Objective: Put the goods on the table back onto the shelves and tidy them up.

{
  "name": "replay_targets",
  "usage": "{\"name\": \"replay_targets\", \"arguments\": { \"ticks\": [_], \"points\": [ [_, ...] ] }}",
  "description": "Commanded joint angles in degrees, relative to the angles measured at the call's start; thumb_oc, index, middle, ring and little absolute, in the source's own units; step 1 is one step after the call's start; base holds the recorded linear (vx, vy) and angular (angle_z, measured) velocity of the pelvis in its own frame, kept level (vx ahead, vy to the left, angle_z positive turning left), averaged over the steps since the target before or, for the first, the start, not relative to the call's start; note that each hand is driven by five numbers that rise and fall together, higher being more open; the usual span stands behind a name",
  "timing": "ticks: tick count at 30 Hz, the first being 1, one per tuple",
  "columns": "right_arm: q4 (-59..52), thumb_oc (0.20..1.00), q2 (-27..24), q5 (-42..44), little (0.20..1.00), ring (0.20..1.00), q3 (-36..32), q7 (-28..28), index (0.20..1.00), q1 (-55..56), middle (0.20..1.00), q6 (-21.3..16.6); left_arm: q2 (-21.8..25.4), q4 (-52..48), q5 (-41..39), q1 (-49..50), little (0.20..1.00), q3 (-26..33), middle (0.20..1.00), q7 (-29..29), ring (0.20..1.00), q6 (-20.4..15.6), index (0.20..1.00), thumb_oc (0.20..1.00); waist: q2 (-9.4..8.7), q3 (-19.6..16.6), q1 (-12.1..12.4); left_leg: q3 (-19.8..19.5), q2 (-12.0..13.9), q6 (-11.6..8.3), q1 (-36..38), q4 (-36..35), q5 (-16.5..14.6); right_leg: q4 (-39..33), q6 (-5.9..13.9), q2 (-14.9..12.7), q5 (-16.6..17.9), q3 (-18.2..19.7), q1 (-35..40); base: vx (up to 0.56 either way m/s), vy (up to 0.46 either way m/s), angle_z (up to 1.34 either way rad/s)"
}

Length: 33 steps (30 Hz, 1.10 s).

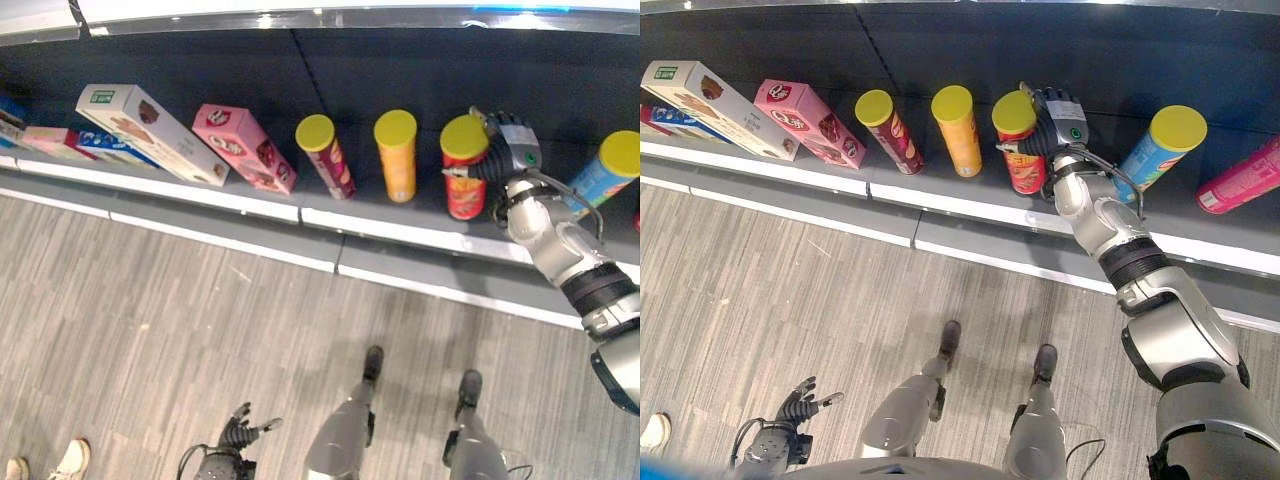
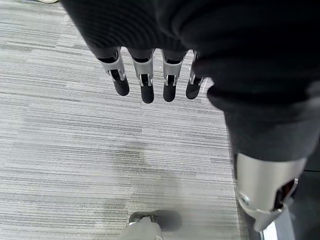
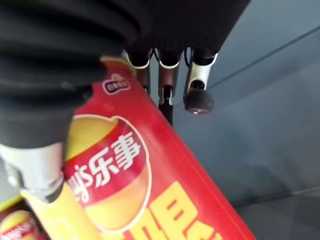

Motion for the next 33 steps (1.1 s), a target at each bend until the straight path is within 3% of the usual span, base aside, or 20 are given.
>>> {"name": "replay_targets", "arguments": {
  "ticks": [1,14,33],
  "points": [
    [1.42,0.2,0.71,2.46,0.2,0.2,0.63,-2.5,0.2,-6.53,0.2,-1.41,2.84,3.44,-2.09,-1.88,1.0,-2.94,1.0,0.93,1.0,0.0,1.0,1.0,-2.03,-2.78,1.49,0.52,-0.15,-1.78,-0.45,0.25,-4.15,1.99,3.73,-3.76,-2.25,3.61,-2.39,0.0,0.0,0.0],
    [5.13,0.2,-0.12,3.39,0.2,0.2,2.05,-2.83,0.2,-9.21,0.2,-1.29,2.99,2.9,-2.2,-2.66,1.0,-4.21,1.0,0.9,1.0,-0.38,1.0,1.0,-0.91,-2.27,2.2,0.11,-0.55,-1.92,-1.57,0.25,-3.73,1.96,3.78,-3.85,-2.2,3.33,-3.13,0.0,0.0,0.0],
    [5.9,0.2,-0.73,4.66,0.2,0.2,1.58,-3.71,0.2,-9.99,0.2,-1.2,3.22,3.04,-2.2,-3.18,1.0,-4.52,1.0,1.13,1.0,-0.23,1.0,1.0,-1.27,-2.45,2.19,-0.23,-0.34,-2.0,-1.38,0.25,-3.87,2.15,3.81,-3.88,-2.73,2.63,-2.58,0.0,0.0,0.0]
  ]
}}
